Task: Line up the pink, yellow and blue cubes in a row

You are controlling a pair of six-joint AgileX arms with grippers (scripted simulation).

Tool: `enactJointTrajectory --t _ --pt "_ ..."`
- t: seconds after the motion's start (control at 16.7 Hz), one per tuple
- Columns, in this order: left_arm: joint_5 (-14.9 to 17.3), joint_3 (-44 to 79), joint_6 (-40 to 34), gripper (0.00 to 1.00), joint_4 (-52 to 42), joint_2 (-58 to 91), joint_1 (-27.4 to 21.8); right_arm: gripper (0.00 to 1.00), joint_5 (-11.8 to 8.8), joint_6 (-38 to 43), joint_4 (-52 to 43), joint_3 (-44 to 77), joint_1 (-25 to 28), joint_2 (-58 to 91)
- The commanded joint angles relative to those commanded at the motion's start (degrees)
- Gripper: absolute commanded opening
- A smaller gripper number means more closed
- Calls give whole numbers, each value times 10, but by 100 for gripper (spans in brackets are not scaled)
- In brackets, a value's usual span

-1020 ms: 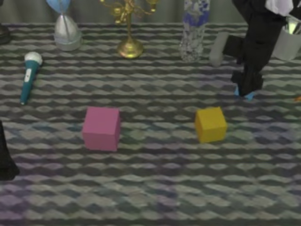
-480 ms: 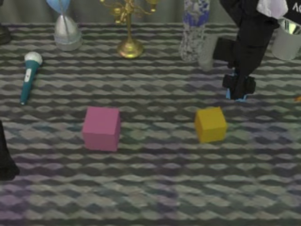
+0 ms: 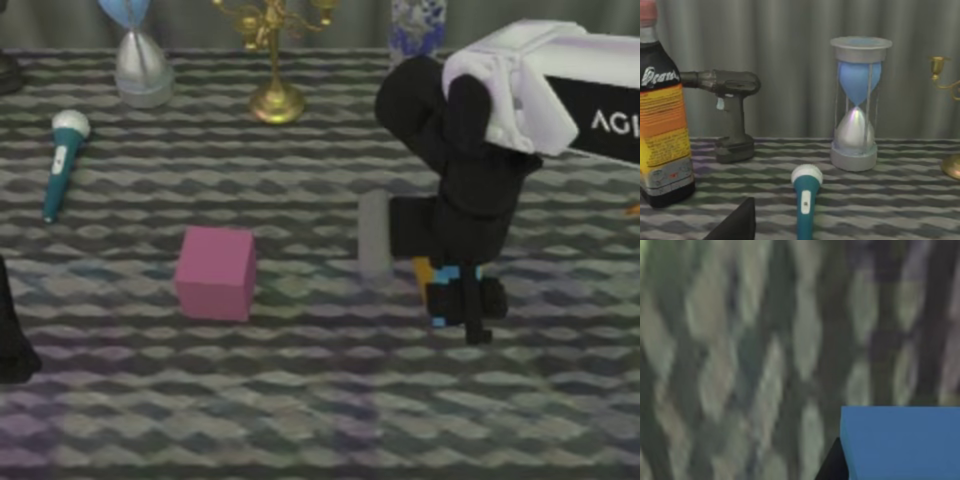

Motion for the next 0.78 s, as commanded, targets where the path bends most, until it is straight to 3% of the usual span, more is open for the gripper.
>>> enactJointTrajectory --t 0.18,0.48,0.78 --pt "0 0 0 100 0 0 0 0 1 -1 14 -35 28 -32" --pt "0 0 0 100 0 0 0 0 0 1 14 -36 26 -29" --pt "0 0 0 100 0 0 0 0 0 4 97 -89 25 -3"
